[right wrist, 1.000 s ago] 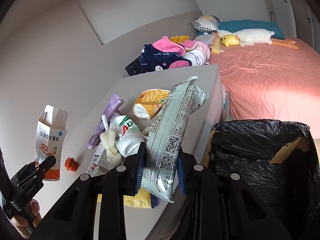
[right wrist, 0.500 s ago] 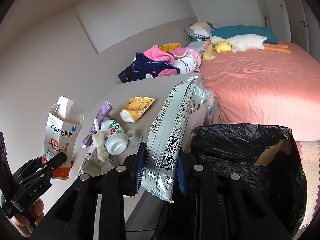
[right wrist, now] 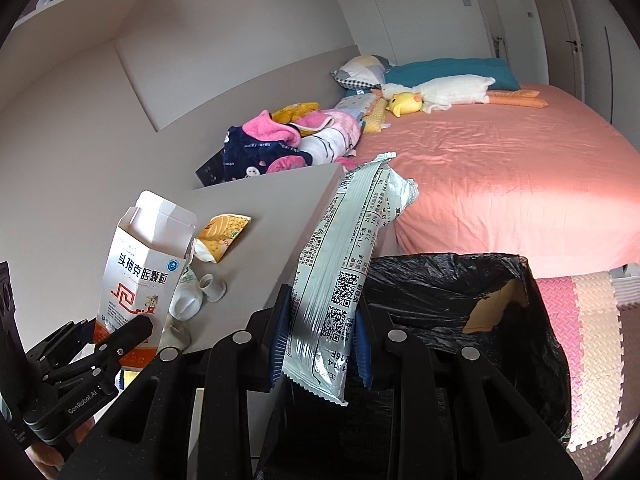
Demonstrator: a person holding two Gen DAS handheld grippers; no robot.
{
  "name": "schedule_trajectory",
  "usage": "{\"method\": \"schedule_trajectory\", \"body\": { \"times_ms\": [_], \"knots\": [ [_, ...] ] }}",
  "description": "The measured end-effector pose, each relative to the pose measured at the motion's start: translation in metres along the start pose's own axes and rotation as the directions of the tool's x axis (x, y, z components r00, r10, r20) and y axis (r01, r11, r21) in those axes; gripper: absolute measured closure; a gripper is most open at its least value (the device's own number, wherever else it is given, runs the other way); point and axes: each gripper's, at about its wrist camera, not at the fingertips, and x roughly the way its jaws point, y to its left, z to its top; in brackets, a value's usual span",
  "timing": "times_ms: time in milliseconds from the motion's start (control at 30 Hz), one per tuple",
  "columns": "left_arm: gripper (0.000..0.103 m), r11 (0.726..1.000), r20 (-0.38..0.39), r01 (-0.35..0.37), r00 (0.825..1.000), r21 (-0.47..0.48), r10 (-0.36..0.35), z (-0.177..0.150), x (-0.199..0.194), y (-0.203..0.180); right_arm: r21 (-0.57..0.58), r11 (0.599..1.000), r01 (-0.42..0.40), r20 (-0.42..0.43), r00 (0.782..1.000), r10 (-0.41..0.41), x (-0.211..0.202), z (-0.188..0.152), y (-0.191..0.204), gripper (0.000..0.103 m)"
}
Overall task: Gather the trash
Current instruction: 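Carry both items over the black trash bag and open both grippers to drop them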
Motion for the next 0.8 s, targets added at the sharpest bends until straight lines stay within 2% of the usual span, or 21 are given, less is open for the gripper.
{"method": "schedule_trajectory", "body": {
  "times_ms": [200, 300, 333, 400, 433, 500, 600, 800],
  "knots": [
    [0.053, 0.998, -0.033, 0.055, 0.998, 0.039, -0.054, 0.001, 0.014, -0.023, 0.019, 0.998, 0.058, -0.002, 0.998, -0.058, -0.005, 0.000, -0.024, 0.073],
    [0.050, 0.992, -0.059, 0.112, 0.992, 0.052, -0.109, 0.000, 0.020, -0.036, 0.036, 0.996, 0.083, -0.003, 0.997, -0.083, -0.008, 0.001, -0.037, 0.073],
    [0.045, 0.986, -0.076, 0.152, 0.986, 0.060, -0.148, -0.002, 0.023, -0.040, 0.041, 0.996, 0.085, -0.006, 0.996, -0.085, -0.010, 0.002, -0.041, 0.073],
    [0.018, 0.972, -0.109, 0.219, 0.972, 0.090, -0.209, -0.006, 0.027, -0.055, 0.044, 0.994, 0.104, -0.019, 0.994, -0.104, -0.010, 0.004, -0.047, 0.069],
    [0.006, 0.969, -0.101, 0.219, 0.973, 0.114, -0.207, -0.009, 0.027, -0.062, 0.044, 0.994, 0.104, -0.019, 0.994, -0.104, -0.010, 0.004, -0.047, 0.053],
    [0.006, 0.965, -0.104, 0.198, 0.978, 0.175, -0.182, -0.013, 0.028, -0.075, 0.064, 0.982, 0.175, -0.009, 0.984, -0.175, -0.013, 0.006, -0.054, 0.029],
    [0.006, 0.962, -0.114, 0.179, 0.981, 0.206, -0.158, -0.017, 0.029, -0.083, 0.080, 0.972, 0.221, 0.037, 0.974, -0.224, -0.020, 0.008, -0.065, 0.029],
    [0.006, 0.968, -0.114, 0.167, 0.983, 0.188, -0.148, -0.016, 0.028, -0.075, 0.090, 0.973, 0.212, 0.038, 0.976, -0.216, -0.022, 0.006, -0.067, 0.029]
  ]
}}
